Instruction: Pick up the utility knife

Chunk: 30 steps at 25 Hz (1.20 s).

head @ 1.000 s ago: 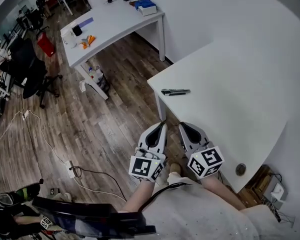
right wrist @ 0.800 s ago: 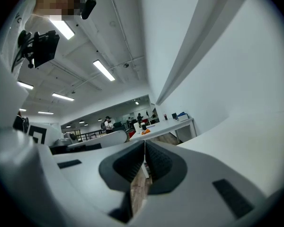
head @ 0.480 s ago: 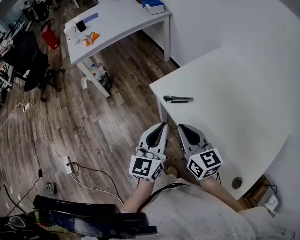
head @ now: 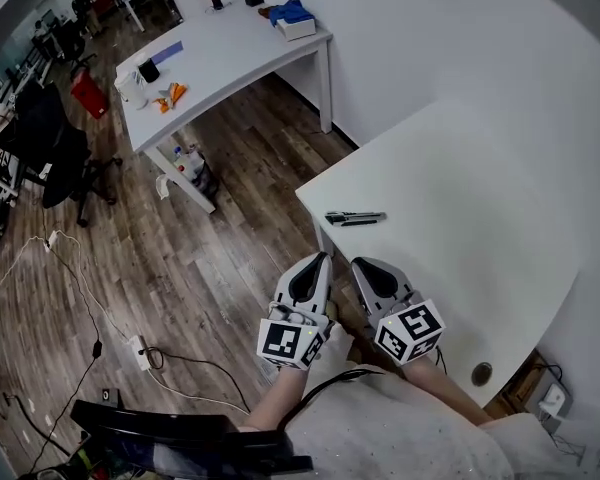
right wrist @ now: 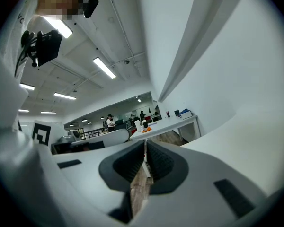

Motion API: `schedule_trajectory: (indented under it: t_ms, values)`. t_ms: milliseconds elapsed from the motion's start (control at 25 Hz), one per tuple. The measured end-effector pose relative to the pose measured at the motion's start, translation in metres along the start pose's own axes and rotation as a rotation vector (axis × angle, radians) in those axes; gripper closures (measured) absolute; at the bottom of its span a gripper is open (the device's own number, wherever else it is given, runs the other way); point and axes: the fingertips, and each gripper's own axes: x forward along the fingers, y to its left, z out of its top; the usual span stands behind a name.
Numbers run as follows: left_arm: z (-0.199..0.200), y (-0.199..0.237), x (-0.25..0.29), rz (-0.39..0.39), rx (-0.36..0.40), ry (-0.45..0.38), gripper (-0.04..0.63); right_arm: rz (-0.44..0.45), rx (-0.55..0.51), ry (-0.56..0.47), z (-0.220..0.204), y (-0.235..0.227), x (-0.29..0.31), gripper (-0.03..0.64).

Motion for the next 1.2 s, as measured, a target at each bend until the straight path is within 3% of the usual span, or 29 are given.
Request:
schedule_trajectory:
  t_ms: [320,520,600,880,1200]
  values:
    - [-0.004,0.023,0.033,-0.046,-0.009,0.011,0.588,0.009,-0.048,0.103,-0.008,-0.03,0.028,0.607]
    - [-0.008,0.045,0.043,-0.052,-0.003,0.034,0.588,0.104,-0.138,0.284,-0.03,-0.054,0.048,0.603]
    - [-0.009,0.055,0.046,-0.043,0.001,0.041,0.588,0.132,-0.193,0.363,-0.037,-0.068,0.054,0.55]
    - [-0.023,0.087,0.051,-0.017,0.001,0.07,0.588,0.195,-0.278,0.55,-0.062,-0.098,0.073,0.487]
    - [-0.035,0.109,0.066,0.013,-0.007,0.067,0.588,0.306,-0.51,0.741,-0.083,-0.108,0.097,0.422]
